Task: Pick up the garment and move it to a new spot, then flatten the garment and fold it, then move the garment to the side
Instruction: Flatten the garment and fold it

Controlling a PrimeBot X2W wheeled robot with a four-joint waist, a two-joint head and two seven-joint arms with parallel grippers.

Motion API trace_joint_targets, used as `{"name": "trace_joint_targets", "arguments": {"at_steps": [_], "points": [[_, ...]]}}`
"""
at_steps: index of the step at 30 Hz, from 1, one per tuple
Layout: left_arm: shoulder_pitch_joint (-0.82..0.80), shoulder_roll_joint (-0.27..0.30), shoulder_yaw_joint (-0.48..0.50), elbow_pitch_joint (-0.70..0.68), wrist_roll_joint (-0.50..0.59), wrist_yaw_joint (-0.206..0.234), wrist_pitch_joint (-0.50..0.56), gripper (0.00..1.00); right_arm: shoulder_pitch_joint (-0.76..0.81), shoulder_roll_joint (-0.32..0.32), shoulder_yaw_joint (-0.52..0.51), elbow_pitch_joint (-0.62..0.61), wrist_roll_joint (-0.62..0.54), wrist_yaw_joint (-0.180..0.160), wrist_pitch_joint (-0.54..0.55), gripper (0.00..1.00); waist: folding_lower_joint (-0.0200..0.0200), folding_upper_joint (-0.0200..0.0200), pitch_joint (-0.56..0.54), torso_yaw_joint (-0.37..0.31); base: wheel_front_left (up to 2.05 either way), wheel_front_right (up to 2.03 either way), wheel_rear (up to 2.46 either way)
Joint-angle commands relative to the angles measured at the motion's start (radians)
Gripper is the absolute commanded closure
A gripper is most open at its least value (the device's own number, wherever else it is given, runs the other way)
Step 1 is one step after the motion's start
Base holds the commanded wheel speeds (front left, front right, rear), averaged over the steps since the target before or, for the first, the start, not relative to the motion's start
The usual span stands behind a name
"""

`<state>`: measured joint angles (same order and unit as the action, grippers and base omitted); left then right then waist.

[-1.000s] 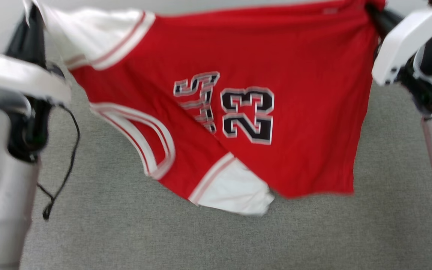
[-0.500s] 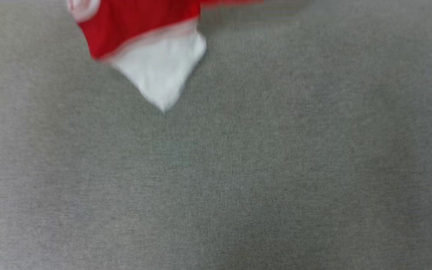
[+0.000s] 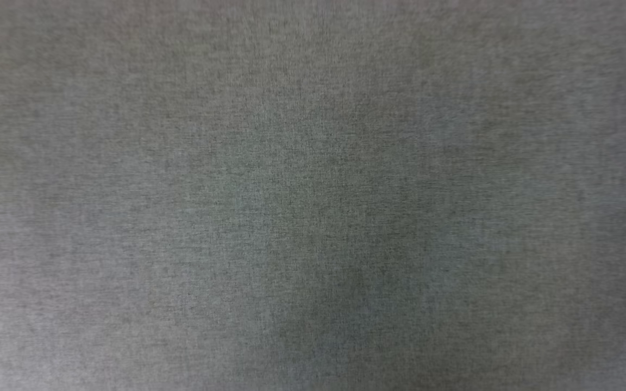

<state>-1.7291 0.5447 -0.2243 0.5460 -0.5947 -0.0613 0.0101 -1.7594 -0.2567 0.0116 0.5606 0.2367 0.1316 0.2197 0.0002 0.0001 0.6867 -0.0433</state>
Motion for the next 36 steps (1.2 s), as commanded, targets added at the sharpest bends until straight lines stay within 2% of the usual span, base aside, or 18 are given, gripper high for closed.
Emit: {"name": "trace_joint_targets", "arguments": {"at_steps": [1,9,17,22,29,36], "points": [[0.0,0.001,0.001,0.015,-0.008,-0.002,-0.005,1.0,-0.029,-0.001,0.01,0.026,-0.002,-0.002,-0.011,1.0,-0.0002,-0.0001,0.062,0.005,0.0,0.0,0.0],[0.064,-0.015,0.01,0.073,-0.042,-0.017,-0.035,1.0,-0.033,-0.006,0.077,0.134,0.024,-0.002,-0.055,1.0,-0.0002,-0.0001,0.09,0.013,0.0,0.0,0.0],[0.253,-0.041,0.009,0.145,-0.1,-0.047,-0.103,1.0,0.129,-0.012,0.181,0.248,0.097,-0.002,-0.145,1.0,-0.0002,-0.0001,-0.027,0.028,0.0,0.0,0.0],[0.443,-0.062,-0.009,0.157,-0.132,-0.058,-0.147,1.0,0.322,-0.027,0.237,0.271,0.145,-0.002,-0.176,1.0,-0.0002,-0.0001,-0.154,0.043,0.0,0.0,0.0],[0.768,-0.074,-0.035,0.103,-0.165,-0.058,-0.173,1.0,0.641,-0.052,0.278,0.218,0.228,-0.002,-0.196,1.0,-0.0002,-0.0001,-0.324,0.051,0.0,0.0,0.0],[1.121,-0.056,-0.023,-0.036,-0.217,-0.008,-0.155,1.0,0.953,-0.086,0.293,0.111,0.27,-0.002,-0.17,1.0,-0.0002,-0.0001,-0.452,0.049,0.0,0.0,0.0]]}}
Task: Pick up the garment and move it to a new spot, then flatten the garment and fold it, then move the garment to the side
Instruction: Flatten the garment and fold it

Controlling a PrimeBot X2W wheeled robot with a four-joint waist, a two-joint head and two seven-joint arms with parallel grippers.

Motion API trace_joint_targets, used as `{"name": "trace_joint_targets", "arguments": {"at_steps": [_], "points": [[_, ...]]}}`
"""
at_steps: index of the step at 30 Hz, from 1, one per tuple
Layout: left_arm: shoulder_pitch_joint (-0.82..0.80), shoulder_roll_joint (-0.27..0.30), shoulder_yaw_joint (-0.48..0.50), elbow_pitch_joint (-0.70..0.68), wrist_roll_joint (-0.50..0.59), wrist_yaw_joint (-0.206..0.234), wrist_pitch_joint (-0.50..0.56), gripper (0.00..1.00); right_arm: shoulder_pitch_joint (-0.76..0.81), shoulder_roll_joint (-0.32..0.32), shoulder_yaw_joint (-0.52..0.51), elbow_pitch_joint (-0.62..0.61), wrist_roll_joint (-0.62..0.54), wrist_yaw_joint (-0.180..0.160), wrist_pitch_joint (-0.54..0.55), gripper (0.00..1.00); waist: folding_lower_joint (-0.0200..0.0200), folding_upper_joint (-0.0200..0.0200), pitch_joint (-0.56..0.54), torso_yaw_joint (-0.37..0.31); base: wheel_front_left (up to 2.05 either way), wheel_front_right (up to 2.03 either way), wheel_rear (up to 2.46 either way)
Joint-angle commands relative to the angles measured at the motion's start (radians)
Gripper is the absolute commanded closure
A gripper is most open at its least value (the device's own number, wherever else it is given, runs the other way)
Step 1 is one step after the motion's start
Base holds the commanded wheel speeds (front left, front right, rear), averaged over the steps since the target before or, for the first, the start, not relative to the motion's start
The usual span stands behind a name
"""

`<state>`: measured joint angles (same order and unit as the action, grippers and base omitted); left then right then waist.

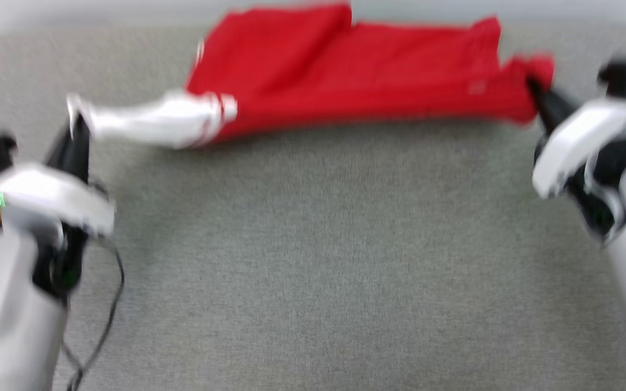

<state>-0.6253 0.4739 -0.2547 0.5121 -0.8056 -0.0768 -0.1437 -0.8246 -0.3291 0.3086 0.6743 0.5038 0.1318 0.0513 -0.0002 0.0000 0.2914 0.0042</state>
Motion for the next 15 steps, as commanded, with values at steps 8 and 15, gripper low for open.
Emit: {"name": "trace_joint_targets", "arguments": {"at_steps": [8,15], "points": [[0.382,0.067,0.048,-0.245,-0.053,0.133,0.058,1.0,0.346,-0.026,-0.059,-0.192,-0.001,-0.002,0.055,1.0,0.0002,0.0,-0.157,-0.004,0.0,0.0,0.0],[0.655,0.099,0.092,-0.465,-0.096,0.252,0.111,1.0,0.626,0.013,-0.183,-0.387,-0.029,-0.003,0.147,1.0,0.0002,0.0,-0.215,-0.005,0.0,0.0,0.0]]}}
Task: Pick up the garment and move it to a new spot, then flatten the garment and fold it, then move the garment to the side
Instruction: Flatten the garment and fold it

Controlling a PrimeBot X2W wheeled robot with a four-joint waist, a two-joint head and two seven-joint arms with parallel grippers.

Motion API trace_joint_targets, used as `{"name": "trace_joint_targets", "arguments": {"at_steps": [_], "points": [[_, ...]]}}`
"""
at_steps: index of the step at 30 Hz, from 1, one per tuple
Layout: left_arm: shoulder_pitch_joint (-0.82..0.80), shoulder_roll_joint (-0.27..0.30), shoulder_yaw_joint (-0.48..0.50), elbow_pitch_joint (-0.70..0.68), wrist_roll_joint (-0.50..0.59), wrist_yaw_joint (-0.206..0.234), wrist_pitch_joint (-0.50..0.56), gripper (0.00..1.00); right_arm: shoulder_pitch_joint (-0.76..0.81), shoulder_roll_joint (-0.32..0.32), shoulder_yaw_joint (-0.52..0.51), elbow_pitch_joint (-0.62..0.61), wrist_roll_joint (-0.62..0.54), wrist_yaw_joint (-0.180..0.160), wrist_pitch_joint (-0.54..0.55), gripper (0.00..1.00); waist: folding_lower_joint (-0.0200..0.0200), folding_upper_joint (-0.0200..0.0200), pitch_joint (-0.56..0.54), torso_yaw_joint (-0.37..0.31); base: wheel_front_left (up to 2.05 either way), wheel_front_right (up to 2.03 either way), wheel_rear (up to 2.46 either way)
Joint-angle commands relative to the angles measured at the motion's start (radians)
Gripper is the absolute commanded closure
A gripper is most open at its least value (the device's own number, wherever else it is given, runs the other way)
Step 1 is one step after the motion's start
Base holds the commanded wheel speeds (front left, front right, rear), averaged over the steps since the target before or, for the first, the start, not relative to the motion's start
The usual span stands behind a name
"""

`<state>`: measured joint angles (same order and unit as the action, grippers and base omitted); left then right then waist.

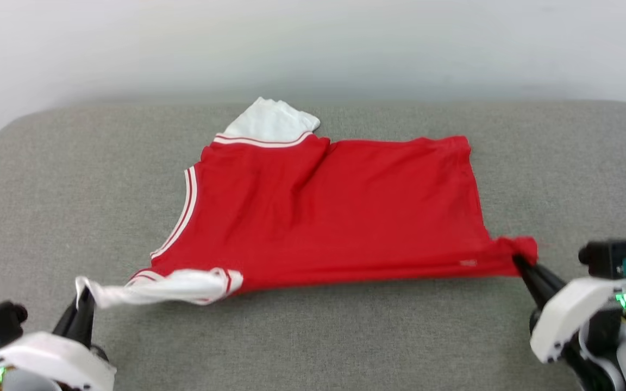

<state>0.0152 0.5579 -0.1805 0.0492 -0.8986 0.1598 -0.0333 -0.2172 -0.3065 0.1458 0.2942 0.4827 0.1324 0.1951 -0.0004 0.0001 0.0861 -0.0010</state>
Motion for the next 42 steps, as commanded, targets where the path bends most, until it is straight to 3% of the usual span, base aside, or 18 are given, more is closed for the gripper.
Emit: {"name": "trace_joint_targets", "arguments": {"at_steps": [1,6,10,13,14,18,31,32,33,34,35,36,37,38,39,40,42], "points": [[0.047,0.016,0.021,-0.028,-0.008,0.031,0.009,1.0,0.055,-0.004,-0.036,-0.038,-0.016,-0.003,0.022,1.0,0.0004,-0.0001,-0.015,0.0,0.0,0.0,0.0],[0.154,0.025,0.05,-0.157,-0.021,0.092,0.018,1.0,0.202,0.048,-0.125,-0.203,-0.054,-0.003,0.134,1.0,0.0004,-0.0001,-0.021,-0.004,0.0,0.0,0.0],[0.154,0.026,0.049,-0.222,-0.011,0.109,0.021,1.0,0.237,0.099,-0.167,-0.293,-0.083,-0.003,0.204,1.0,0.0004,-0.0001,-0.011,-0.009,0.0,0.0,0.0],[0.098,0.021,0.038,-0.223,-0.003,0.095,0.018,1.0,0.206,0.108,-0.167,-0.312,-0.11,-0.003,0.261,1.0,0.0004,-0.0001,0.011,-0.012,0.0,0.0,0.0],[0.037,0.01,0.009,-0.193,0.007,0.072,0.021,1.0,0.154,0.096,-0.148,-0.299,-0.132,-0.003,0.306,1.0,0.0004,-0.0001,0.046,-0.02,0.0,0.0,0.0],[-0.055,-0.007,-0.021,-0.123,0.015,0.042,0.026,1.0,0.075,0.093,-0.112,-0.251,-0.137,-0.003,0.332,1.0,0.0004,-0.0001,0.11,-0.029,0.0,0.0,0.0],[-0.276,-0.07,-0.068,0.149,0.007,-0.064,-0.002,1.0,-0.128,0.096,-0.043,-0.037,-0.144,-0.002,0.263,1.0,0.0004,-0.0001,0.244,-0.038,0.0,0.0,0.0],[-0.291,-0.075,-0.074,0.176,0.001,-0.074,0.006,1.0,-0.138,0.095,-0.037,-0.019,-0.142,-0.002,0.256,0.93,0.0004,-0.0001,0.251,-0.037,0.0,0.0,0.0],[-0.307,-0.08,-0.081,0.2,-0.005,-0.085,0.014,1.0,-0.147,0.092,-0.027,-0.001,-0.141,-0.002,0.248,0.79,0.0004,-0.0001,0.256,-0.036,0.0,0.0,0.0],[-0.322,-0.083,-0.087,0.224,-0.007,-0.096,0.022,1.0,-0.153,0.092,-0.017,0.016,-0.139,-0.002,0.239,0.55,0.0004,-0.0001,0.26,-0.036,0.0,0.0,0.0],[-0.336,-0.086,-0.095,0.247,-0.014,-0.108,0.034,1.0,-0.159,0.092,-0.008,0.031,-0.137,-0.002,0.229,0.11,0.0004,-0.0001,0.263,-0.036,0.0,0.0,0.0],[-0.344,-0.091,-0.104,0.27,-0.019,-0.122,0.047,1.0,-0.163,0.091,0.002,0.044,-0.135,-0.003,0.218,0.0,0.0004,-0.0001,0.265,-0.037,0.0,0.0,0.0],[-0.354,-0.094,-0.108,0.289,-0.022,-0.132,0.052,0.97,-0.167,0.091,0.011,0.057,-0.131,-0.003,0.206,0.0,0.0004,-0.0001,0.265,-0.037,0.0,0.0,0.0],[-0.362,-0.1,-0.109,0.306,-0.03,-0.141,0.056,0.74,-0.17,0.09,0.018,0.066,-0.128,-0.003,0.195,0.0,0.0004,-0.0001,0.266,-0.037,0.0,0.0,0.0],[-0.367,-0.113,-0.111,0.323,-0.046,-0.156,0.062,0.42,-0.172,0.088,0.021,0.077,-0.127,-0.003,0.179,0.0,0.0004,-0.0001,0.263,-0.038,0.0,0.0,0.0],[-0.369,-0.118,-0.113,0.338,-0.054,-0.171,0.068,0.0,-0.172,0.084,0.022,0.083,-0.127,-0.003,0.162,0.0,0.0004,-0.0001,0.259,-0.039,0.0,0.0,0.0],[-0.381,-0.11,-0.106,0.362,-0.057,-0.183,0.056,0.0,-0.171,0.081,0.025,0.076,-0.121,-0.003,0.108,0.0,0.0004,-0.0001,0.249,-0.041,0.0,0.0,0.0]]}}
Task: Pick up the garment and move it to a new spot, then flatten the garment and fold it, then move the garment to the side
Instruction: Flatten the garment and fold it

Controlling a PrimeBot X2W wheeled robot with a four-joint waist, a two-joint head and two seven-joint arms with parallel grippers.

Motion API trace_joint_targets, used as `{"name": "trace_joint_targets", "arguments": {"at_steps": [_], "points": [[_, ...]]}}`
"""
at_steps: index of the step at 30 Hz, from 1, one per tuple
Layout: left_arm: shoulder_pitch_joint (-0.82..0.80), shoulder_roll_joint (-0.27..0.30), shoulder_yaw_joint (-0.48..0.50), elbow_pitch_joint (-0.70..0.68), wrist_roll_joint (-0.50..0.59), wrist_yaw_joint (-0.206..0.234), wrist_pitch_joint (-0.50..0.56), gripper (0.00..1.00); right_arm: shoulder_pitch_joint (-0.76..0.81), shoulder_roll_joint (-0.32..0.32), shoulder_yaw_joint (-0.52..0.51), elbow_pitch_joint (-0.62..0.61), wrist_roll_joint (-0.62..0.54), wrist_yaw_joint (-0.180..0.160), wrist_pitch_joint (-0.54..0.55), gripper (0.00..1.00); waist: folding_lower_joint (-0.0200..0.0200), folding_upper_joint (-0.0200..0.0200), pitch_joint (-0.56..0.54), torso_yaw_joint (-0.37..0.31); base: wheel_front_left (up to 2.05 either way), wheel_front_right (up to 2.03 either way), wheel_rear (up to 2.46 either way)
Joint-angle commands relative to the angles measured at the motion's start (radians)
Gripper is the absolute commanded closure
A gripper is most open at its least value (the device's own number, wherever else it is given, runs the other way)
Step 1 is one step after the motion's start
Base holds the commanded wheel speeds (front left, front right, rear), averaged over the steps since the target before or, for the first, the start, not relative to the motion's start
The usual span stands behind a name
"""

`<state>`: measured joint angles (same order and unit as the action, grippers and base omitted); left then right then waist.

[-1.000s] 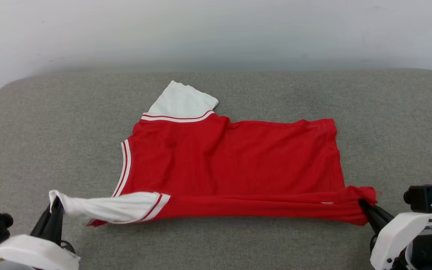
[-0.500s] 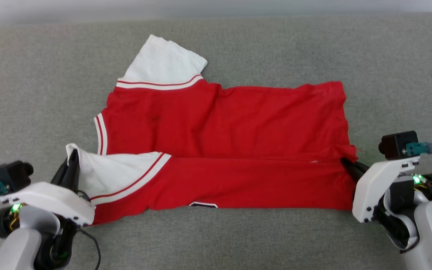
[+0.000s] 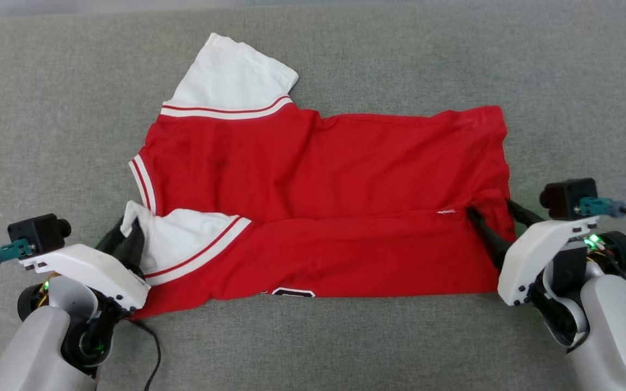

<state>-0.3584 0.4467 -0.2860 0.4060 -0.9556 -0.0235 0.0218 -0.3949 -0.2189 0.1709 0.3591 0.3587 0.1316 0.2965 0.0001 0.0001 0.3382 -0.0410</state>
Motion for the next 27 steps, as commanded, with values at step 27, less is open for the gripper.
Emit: {"name": "trace_joint_targets", "arguments": {"at_steps": [27], "points": [[0.262,0.322,0.062,-0.366,-0.183,0.151,0.469,0.0,0.218,0.106,-0.106,-0.303,-0.092,-0.001,-0.271,0.0,-0.0001,-0.0001,-0.121,-0.089,0.0,0.0,0.0]]}}
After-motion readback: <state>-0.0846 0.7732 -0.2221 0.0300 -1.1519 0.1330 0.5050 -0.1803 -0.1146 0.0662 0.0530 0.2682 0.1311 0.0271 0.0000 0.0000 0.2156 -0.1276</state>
